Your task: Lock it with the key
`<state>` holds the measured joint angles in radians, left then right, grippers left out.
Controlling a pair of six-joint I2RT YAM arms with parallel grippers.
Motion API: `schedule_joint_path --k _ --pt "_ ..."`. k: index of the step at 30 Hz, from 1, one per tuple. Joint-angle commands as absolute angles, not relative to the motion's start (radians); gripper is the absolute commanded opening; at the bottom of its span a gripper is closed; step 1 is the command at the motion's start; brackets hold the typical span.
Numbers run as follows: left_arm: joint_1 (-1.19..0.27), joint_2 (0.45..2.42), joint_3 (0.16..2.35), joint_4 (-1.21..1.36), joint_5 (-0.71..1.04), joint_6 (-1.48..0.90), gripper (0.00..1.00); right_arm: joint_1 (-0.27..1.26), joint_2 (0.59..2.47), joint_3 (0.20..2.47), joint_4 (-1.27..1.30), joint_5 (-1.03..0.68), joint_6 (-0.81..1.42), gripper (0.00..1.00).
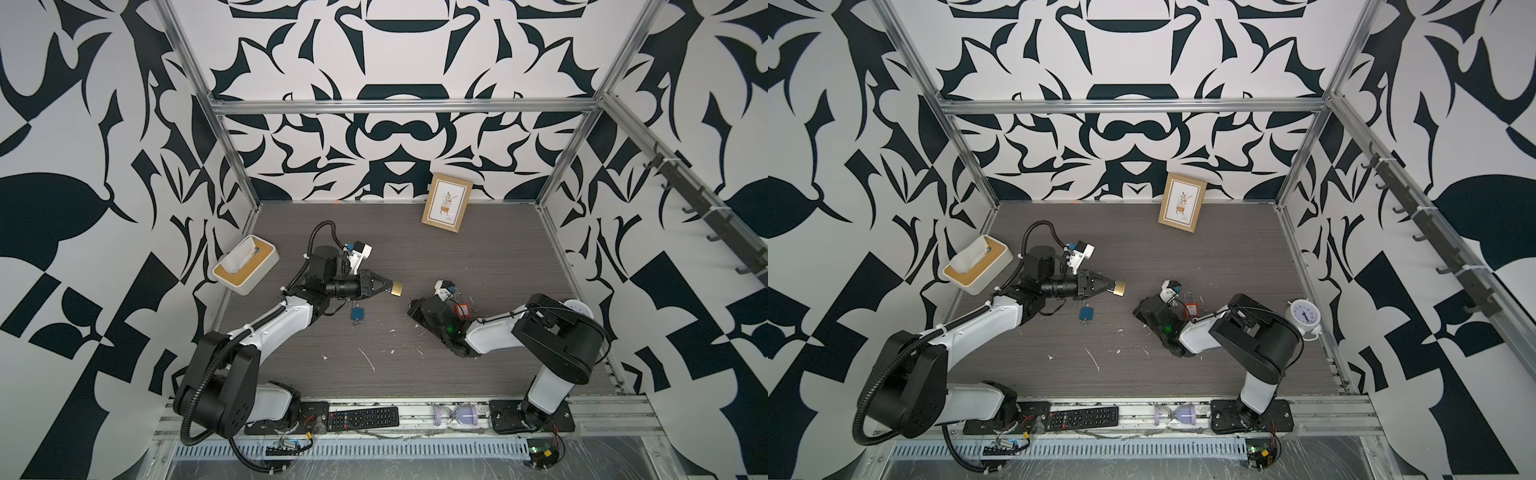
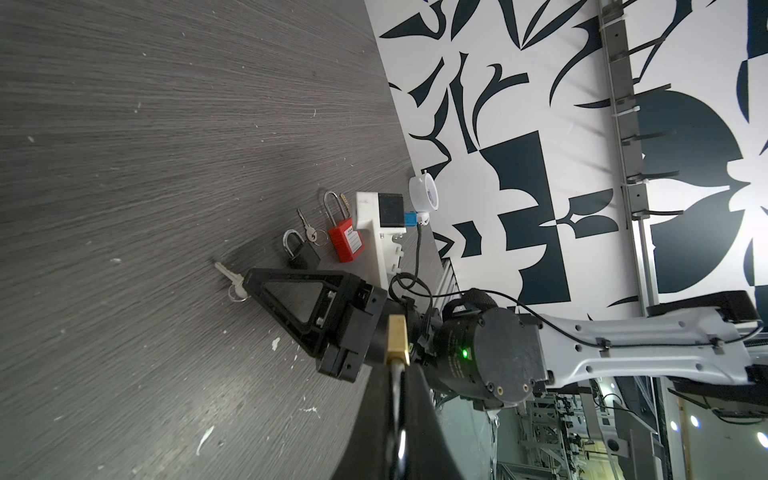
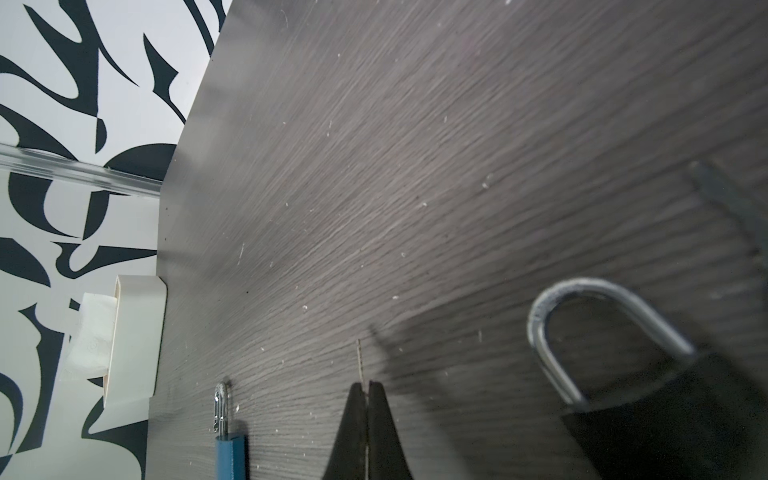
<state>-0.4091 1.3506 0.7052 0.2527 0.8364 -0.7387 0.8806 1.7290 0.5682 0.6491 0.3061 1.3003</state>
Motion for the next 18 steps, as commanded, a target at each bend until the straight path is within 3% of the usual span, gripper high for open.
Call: schedule_joint_path --k 1,7,18 --pt "-0.412 1.331 0.73 0.251 0.839 -0.709 0.0 0.893 1.712 0.6 0.636 0.353 1.336 0.0" --pt "-0.412 1.348 0.733 0.253 0.845 -0.71 0.0 0.899 1.728 0.611 0.573 0.352 1.379 0.11" --pt "-0.411 1.349 0.727 0.254 0.839 -0.709 0.0 0.901 1.738 0.615 0.573 0.339 1.384 0.16"
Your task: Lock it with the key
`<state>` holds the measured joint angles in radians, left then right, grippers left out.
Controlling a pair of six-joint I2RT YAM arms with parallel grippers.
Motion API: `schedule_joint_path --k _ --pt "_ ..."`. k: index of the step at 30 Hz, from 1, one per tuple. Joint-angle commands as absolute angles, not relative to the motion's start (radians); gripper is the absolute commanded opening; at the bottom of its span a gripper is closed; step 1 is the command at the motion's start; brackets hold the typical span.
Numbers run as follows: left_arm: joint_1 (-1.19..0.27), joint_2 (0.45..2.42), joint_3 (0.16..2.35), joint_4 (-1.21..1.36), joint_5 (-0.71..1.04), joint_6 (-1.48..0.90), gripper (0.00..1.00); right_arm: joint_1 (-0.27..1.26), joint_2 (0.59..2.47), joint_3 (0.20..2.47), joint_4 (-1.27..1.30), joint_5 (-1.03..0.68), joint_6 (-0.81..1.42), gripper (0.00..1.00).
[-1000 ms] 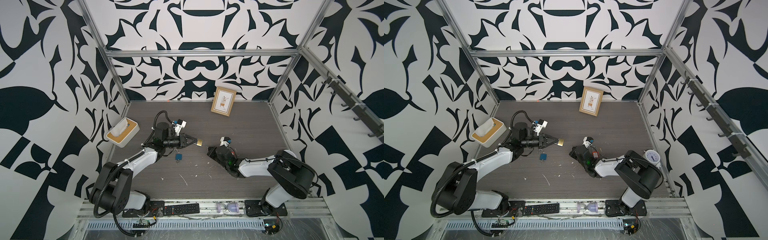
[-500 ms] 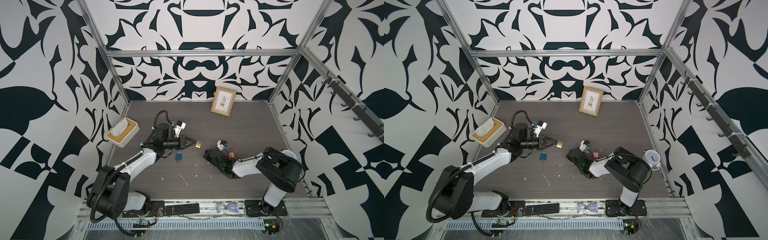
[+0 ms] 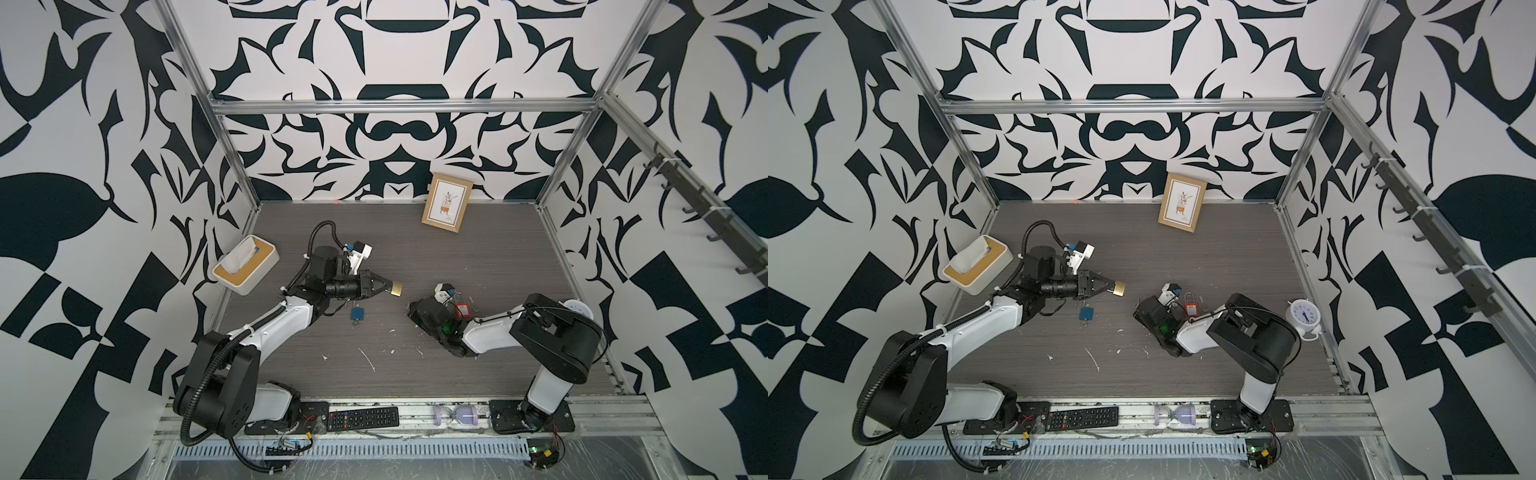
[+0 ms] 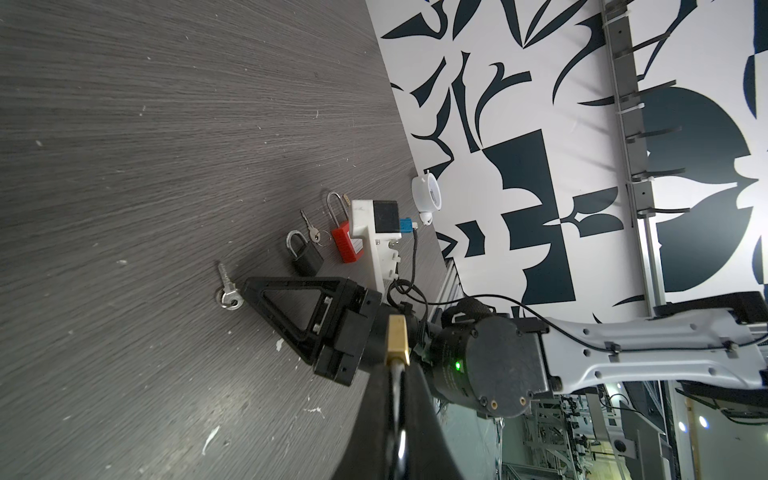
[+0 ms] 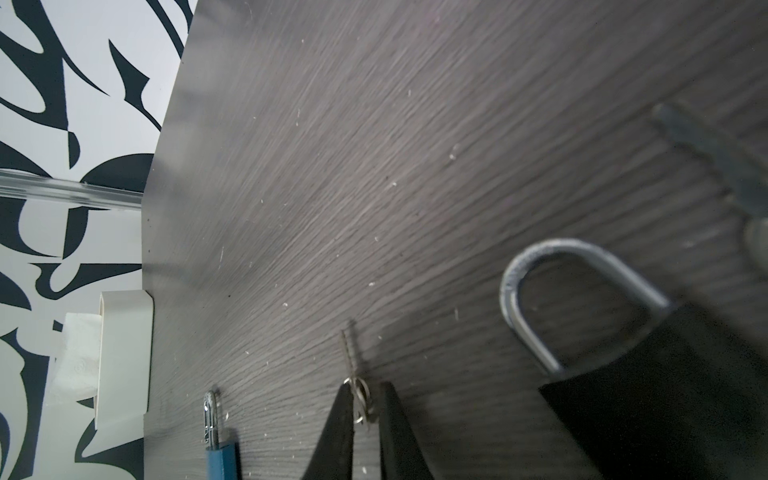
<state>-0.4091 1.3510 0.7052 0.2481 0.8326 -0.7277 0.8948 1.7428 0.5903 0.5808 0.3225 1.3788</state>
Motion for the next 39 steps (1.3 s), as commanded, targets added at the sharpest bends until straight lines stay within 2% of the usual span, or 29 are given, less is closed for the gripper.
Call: schedule_joint_path --k 1,5,9,11,15,18,23,28,39 --pt "-0.412 1.349 0.726 0.254 0.838 -0.708 0.0 0.901 1.735 0.609 0.576 0.338 1.386 0.16" --pt "-0.411 1.358 0.734 0.222 0.831 -0.674 0.0 0.901 1.675 0.579 0.57 0.338 1.359 0.18" --pt "-0.411 1.378 0.754 0.207 0.882 -0.647 0.0 0.89 1.508 0.555 0.551 0.255 1.14 0.33" --pt "-0.413 1.402 0.774 0.202 0.96 -0.64 0.0 0.86 1.381 0.525 0.562 0.118 0.999 0.45" --pt "-0.447 1.445 0.792 0.225 1.038 -0.652 0.0 0.712 1.15 0.453 0.562 -0.206 0.941 0.54" --pt "-0.471 1.469 0.792 0.288 1.072 -0.686 0.0 0.597 1.015 0.402 0.6 -0.408 0.992 0.54" --pt "-0.503 1.494 0.792 0.408 1.106 -0.771 0.0 0.536 0.961 0.42 0.569 -0.559 1.01 0.53" --pt "-0.52 1.499 0.815 0.415 1.105 -0.789 0.0 0.534 1.019 0.408 0.672 -0.598 1.096 0.48" --pt "-0.533 1.508 0.804 0.502 1.112 -0.846 0.0 0.534 1.063 0.416 0.685 -0.664 1.104 0.48"
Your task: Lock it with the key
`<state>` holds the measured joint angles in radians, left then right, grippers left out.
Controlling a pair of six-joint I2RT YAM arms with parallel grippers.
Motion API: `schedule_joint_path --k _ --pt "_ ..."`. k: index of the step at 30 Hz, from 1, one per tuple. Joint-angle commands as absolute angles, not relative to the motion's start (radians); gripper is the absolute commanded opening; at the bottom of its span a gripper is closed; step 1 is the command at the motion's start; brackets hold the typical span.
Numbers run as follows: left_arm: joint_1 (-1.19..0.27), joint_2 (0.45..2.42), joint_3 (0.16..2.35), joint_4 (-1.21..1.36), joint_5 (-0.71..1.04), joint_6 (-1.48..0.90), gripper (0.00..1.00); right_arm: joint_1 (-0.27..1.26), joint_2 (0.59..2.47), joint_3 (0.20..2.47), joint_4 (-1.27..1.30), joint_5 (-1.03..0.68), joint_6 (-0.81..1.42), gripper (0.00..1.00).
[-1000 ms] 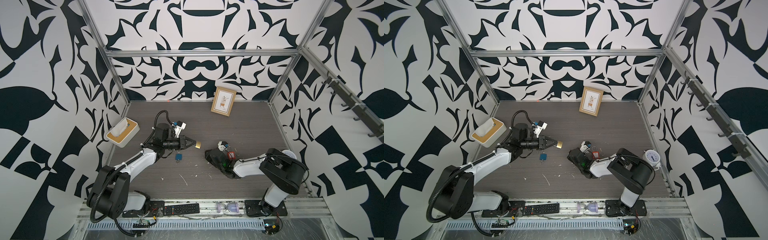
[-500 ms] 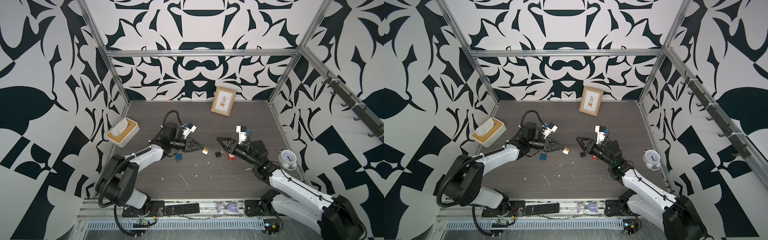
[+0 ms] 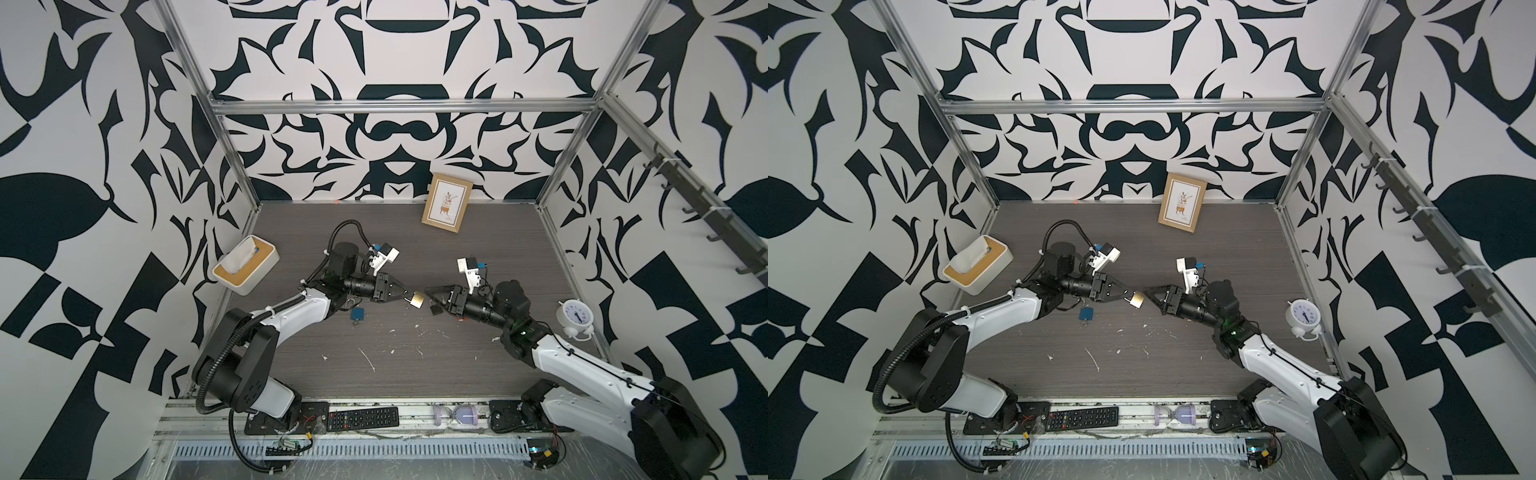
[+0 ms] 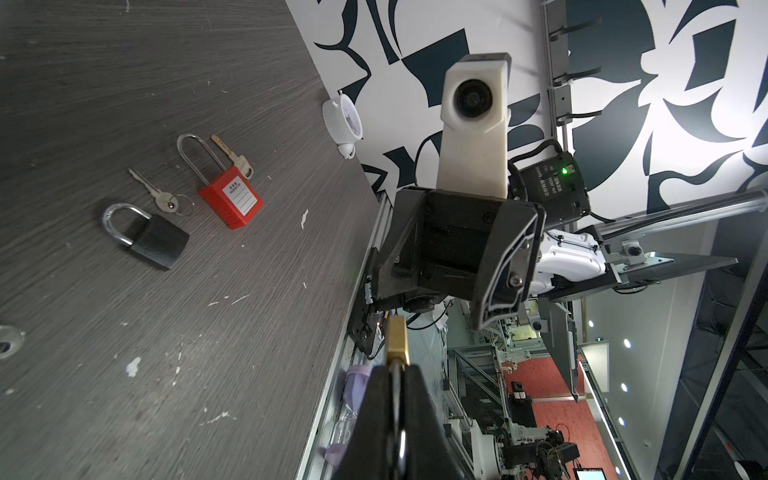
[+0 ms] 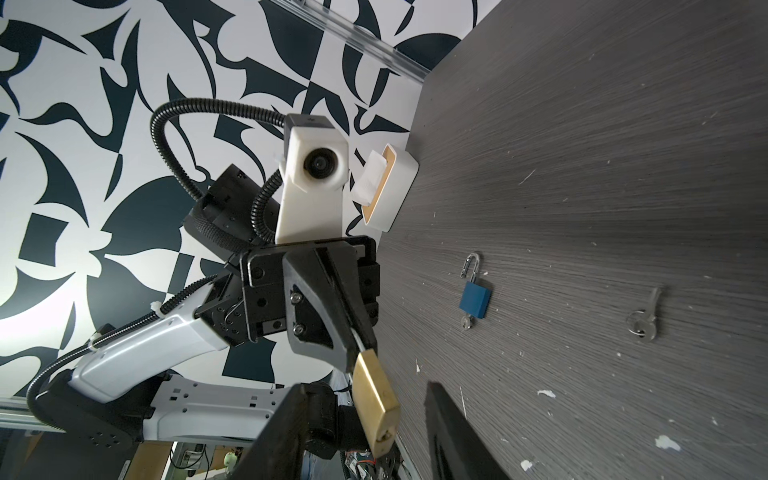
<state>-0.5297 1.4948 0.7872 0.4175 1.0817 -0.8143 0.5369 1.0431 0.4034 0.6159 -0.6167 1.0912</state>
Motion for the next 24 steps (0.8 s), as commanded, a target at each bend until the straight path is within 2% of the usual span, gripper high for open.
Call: schedule_joint_path --k 1,9,15,17,22,24 --pt "-0.533 1.511 0.8 0.535 1.116 -0.869 0.0 0.534 1.071 0.417 0.687 -0.672 1.102 0.48" --pt "-0.543 1.532 0.801 0.584 1.122 -0.899 0.0 0.535 1.111 0.408 0.772 -0.683 1.126 0.45" --pt "-0.551 1.544 0.805 0.596 1.118 -0.905 0.0 0.546 1.18 0.402 0.904 -0.703 1.185 0.34" --pt "-0.552 1.548 0.804 0.602 1.117 -0.909 0.0 0.551 1.197 0.401 0.937 -0.704 1.204 0.28" --pt "-0.55 1.556 0.795 0.634 1.114 -0.933 0.0 0.552 1.197 0.388 0.96 -0.711 1.218 0.26" --pt "-0.552 1.564 0.796 0.644 1.114 -0.939 0.0 0.552 1.188 0.382 0.953 -0.711 1.215 0.21"
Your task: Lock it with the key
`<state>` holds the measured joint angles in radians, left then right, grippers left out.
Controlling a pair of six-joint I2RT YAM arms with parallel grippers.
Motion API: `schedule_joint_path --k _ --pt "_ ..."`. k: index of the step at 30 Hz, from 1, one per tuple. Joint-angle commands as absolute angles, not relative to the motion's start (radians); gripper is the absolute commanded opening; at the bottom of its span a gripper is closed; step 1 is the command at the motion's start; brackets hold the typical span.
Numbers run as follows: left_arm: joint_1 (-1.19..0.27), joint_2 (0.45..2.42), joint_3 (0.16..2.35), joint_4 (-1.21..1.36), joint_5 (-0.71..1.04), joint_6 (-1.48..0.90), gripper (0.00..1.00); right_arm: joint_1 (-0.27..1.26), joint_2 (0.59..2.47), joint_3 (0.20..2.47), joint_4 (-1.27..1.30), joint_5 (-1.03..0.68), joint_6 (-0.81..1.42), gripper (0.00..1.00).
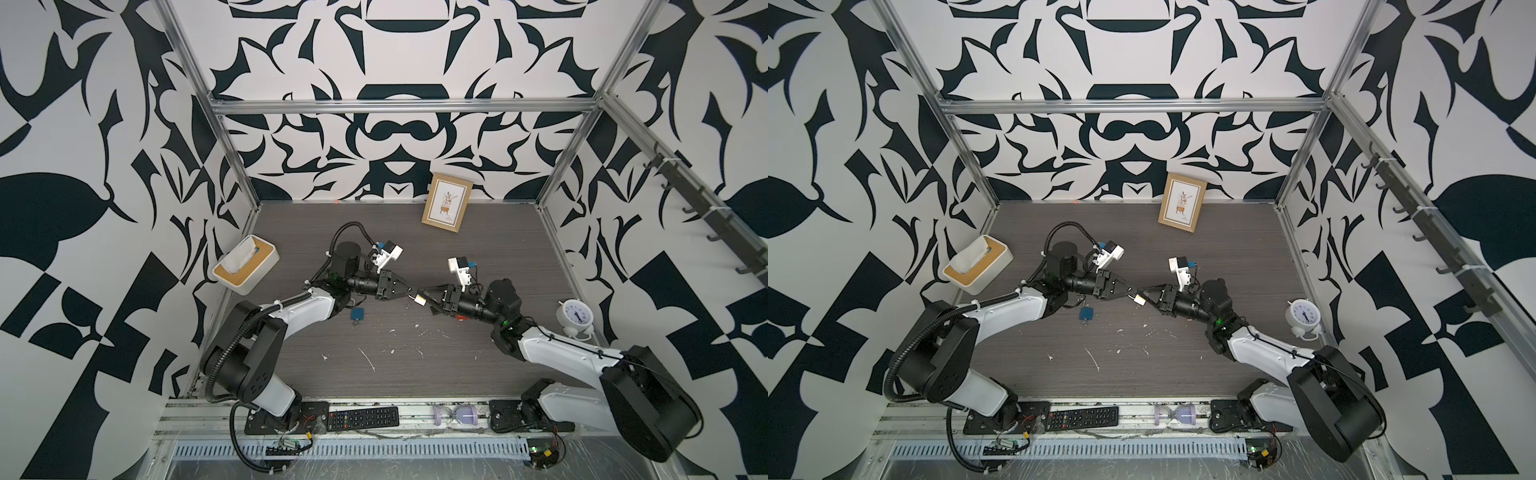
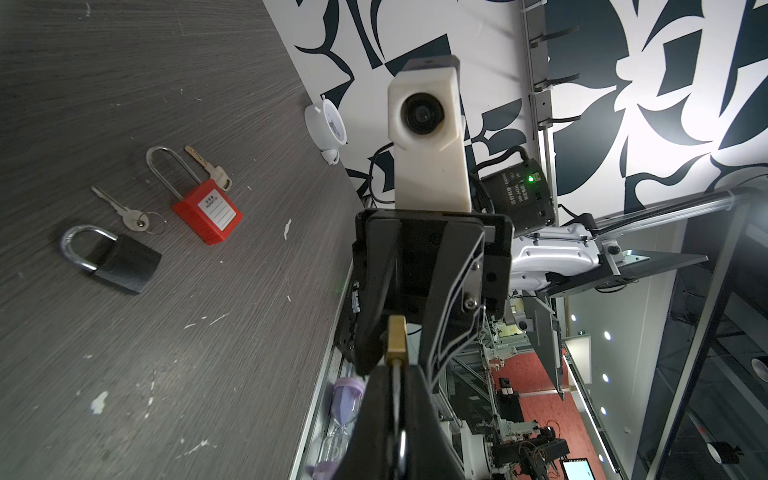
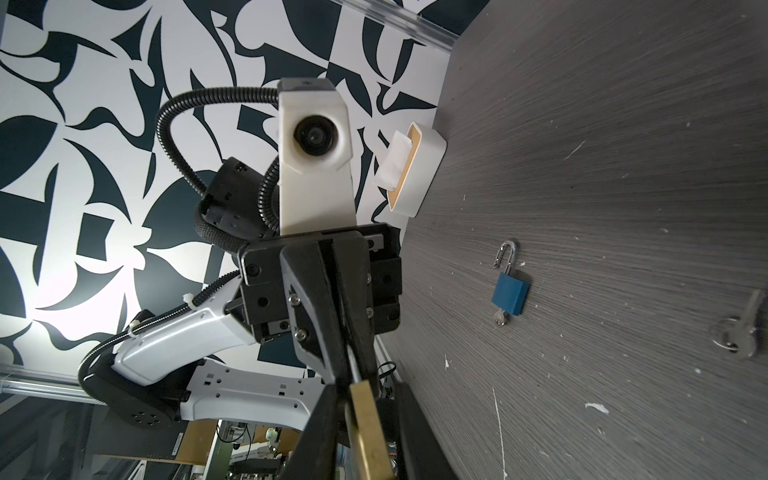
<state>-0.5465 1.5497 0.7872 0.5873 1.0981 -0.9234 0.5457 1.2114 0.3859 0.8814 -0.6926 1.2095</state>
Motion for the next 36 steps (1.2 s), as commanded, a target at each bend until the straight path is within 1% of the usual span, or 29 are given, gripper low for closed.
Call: schedule_joint_path --k 1,3,5,8,9,10,11,12,13,14,16,18,20,23,25,27,30,31,36 --pt "-0.551 1.568 0.795 0.654 1.113 -0.945 0.0 0.552 1.182 0.378 0.947 -0.71 1.214 0.17" --pt "-0.552 1.576 0.794 0.671 1.111 -0.957 0.0 0.551 1.175 0.376 0.936 -0.707 1.211 0.07" --pt "-0.551 1.585 0.798 0.676 1.104 -0.964 0.0 0.552 1.17 0.37 0.931 -0.697 1.21 0.0" --pt "-0.55 1.607 0.809 0.675 1.096 -0.965 0.0 0.553 1.173 0.367 0.919 -0.678 1.21 0.0" --pt "-0.547 1.614 0.813 0.673 1.092 -0.967 0.05 0.553 1.176 0.368 0.915 -0.67 1.21 0.0" --pt "-0.541 1.622 0.816 0.673 1.086 -0.969 0.26 0.553 1.176 0.367 0.902 -0.653 1.21 0.0" --pt "-0.532 1.624 0.817 0.674 1.078 -0.97 0.51 0.555 1.178 0.367 0.882 -0.632 1.209 0.0" --pt "-0.517 1.619 0.812 0.667 1.059 -0.971 0.65 0.559 1.177 0.365 0.854 -0.599 1.207 0.0" --pt "-0.495 1.607 0.801 0.663 1.026 -0.97 0.95 0.569 1.177 0.365 0.815 -0.55 1.2 0.0" --pt "-0.469 1.589 0.788 0.643 0.987 -0.962 0.99 0.585 1.175 0.369 0.756 -0.484 1.182 0.0" --pt "-0.431 1.537 0.765 0.553 0.871 -0.92 0.99 0.645 1.179 0.386 0.655 -0.326 1.143 0.0" --pt "-0.419 1.468 0.764 0.386 0.713 -0.847 0.99 0.744 1.2 0.418 0.588 -0.087 1.105 0.0" --pt "-0.42 1.413 0.786 0.215 0.576 -0.766 0.99 0.829 1.242 0.477 0.521 0.103 1.091 0.0" --pt "-0.419 1.345 0.78 0.12 0.474 -0.733 0.99 0.905 1.353 0.552 0.534 0.268 1.095 0.0" --pt "-0.419 1.316 0.783 0.062 0.436 -0.722 0.99 0.933 1.43 0.595 0.54 0.334 1.115 0.0" --pt "-0.415 1.301 0.799 0.003 0.46 -0.681 0.99 0.944 1.507 0.633 0.546 0.376 1.141 0.0" --pt "-0.415 1.282 0.772 -0.009 0.467 -0.645 0.99 0.946 1.603 0.676 0.591 0.379 1.162 0.0" --pt "-0.416 1.248 0.758 -0.002 0.467 -0.642 0.99 0.948 1.63 0.688 0.612 0.374 1.16 0.0" --pt "-0.414 1.22 0.707 0.05 0.486 -0.638 0.99 0.947 1.741 0.746 0.615 0.359 1.197 0.0"
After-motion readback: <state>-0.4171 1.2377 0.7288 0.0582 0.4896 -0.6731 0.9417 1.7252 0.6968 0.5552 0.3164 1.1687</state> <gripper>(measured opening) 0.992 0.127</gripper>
